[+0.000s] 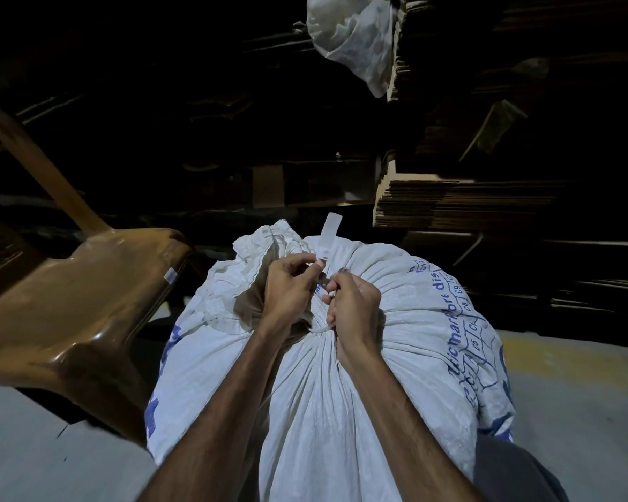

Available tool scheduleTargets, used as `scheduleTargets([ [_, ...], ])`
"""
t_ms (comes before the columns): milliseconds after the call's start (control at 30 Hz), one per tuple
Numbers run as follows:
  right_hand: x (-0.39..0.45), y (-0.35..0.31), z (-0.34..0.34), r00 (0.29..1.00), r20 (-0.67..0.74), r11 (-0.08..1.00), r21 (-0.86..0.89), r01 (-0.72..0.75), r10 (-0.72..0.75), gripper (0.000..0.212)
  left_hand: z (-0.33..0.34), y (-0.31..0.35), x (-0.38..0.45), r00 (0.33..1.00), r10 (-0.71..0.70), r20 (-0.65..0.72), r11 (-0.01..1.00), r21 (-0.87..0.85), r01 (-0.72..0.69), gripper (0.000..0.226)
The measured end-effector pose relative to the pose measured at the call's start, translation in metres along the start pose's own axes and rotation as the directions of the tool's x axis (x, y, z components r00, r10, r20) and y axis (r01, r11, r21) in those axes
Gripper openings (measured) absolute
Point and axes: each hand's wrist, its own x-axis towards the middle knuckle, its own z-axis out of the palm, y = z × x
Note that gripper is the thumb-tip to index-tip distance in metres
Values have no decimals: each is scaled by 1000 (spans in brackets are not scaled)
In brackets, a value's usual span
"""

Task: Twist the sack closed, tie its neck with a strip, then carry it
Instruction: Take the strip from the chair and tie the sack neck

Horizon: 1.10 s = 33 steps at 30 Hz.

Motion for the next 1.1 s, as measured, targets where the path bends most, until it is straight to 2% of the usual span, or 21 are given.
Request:
scheduleTargets([
  [400, -2, -4, -3, 998, -13, 998, 6, -58, 58, 29, 0, -4, 1, 1000, 5, -18, 1000, 14, -5, 11],
  [667, -1, -10, -7, 992, 31, 986, 111, -127, 124, 24, 0, -11, -1, 996, 57, -62, 995, 80, -52, 18],
  [1000, 11, -16, -10, 968, 181, 985, -17, -174, 174, 23, -2, -11, -4, 995, 86, -46, 993, 83, -82, 21],
  [1100, 11, -17, -10, 969, 192, 986, -95, -137, 154, 26, -2, -10, -5, 995, 94, -41, 991, 103, -90, 22],
])
